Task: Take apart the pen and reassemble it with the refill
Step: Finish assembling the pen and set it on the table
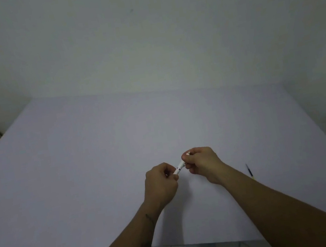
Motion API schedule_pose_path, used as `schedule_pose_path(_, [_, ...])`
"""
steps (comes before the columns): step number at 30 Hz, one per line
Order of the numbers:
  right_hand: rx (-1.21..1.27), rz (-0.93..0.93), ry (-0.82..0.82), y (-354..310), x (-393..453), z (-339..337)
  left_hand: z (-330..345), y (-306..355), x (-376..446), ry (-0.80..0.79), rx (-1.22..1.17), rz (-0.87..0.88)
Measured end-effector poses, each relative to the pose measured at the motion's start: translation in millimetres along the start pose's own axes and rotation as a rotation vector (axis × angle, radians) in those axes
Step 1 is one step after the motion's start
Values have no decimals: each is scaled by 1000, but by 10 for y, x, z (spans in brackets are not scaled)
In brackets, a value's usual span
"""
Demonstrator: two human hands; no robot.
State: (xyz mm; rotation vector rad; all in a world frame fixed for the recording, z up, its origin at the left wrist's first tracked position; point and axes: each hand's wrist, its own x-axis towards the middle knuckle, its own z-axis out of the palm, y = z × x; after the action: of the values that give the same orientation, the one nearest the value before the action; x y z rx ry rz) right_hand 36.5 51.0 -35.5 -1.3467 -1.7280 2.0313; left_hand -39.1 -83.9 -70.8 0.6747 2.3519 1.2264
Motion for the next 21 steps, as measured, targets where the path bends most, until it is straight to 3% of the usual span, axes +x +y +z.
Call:
schedule_pose_path(5, [164,90,63,129,-95,-180,233,223,-14,-21,43,118])
schedule_pose_path(14, [-22,-16,94,-35,18,-903,806,538,-112,0,38,272])
schedule_pose_path(17, [-183,-65,154,12,132,-1151,907,488,-130,-31,202,310])
schedule_pose_path(21, [-549,-101,158,227,207,-1421,1044,370,-182,-181,543,192])
